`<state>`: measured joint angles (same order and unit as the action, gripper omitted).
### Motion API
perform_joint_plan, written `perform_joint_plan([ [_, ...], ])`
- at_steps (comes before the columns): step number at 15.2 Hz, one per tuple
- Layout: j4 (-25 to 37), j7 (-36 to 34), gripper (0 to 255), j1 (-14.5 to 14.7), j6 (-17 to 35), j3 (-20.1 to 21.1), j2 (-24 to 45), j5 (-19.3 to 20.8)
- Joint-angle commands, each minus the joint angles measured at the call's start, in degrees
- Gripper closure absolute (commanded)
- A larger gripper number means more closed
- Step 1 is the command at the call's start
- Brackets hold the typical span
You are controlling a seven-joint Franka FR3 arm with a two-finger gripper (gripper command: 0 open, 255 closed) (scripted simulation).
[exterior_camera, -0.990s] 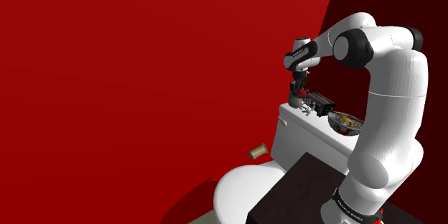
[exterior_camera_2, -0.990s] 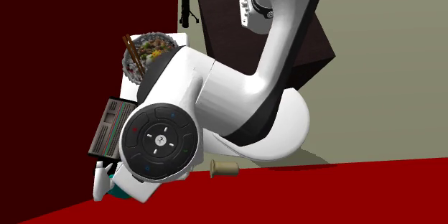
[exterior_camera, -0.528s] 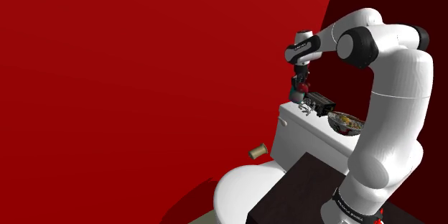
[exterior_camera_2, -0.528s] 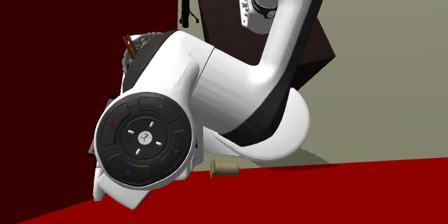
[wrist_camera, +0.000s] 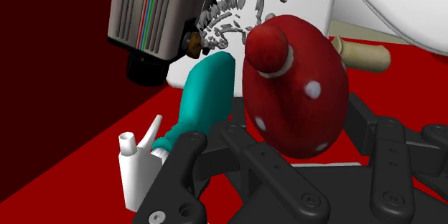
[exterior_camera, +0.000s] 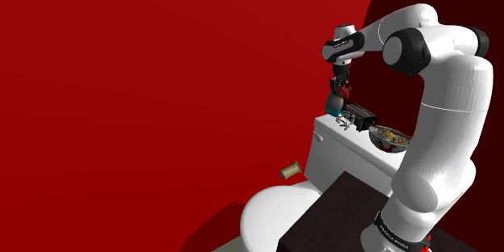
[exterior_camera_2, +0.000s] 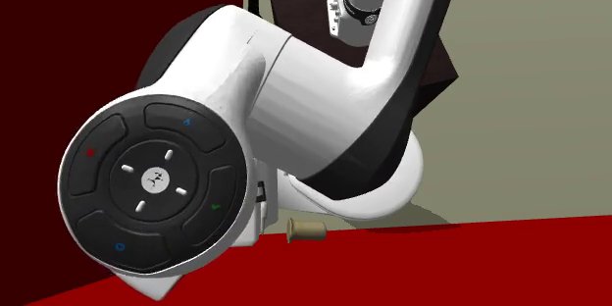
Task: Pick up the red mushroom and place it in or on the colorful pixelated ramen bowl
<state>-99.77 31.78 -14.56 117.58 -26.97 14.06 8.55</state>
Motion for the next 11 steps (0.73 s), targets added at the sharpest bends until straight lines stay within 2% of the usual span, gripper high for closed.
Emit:
perform_joint_plan([
  [1, 1.1, 0.2, 255, 0.1, -1.5, -0.1, -0.5, 0.1],
  [11, 7.5, 1.5, 255, 0.1, -8.7, -0.2, -1.5, 0.1],
])
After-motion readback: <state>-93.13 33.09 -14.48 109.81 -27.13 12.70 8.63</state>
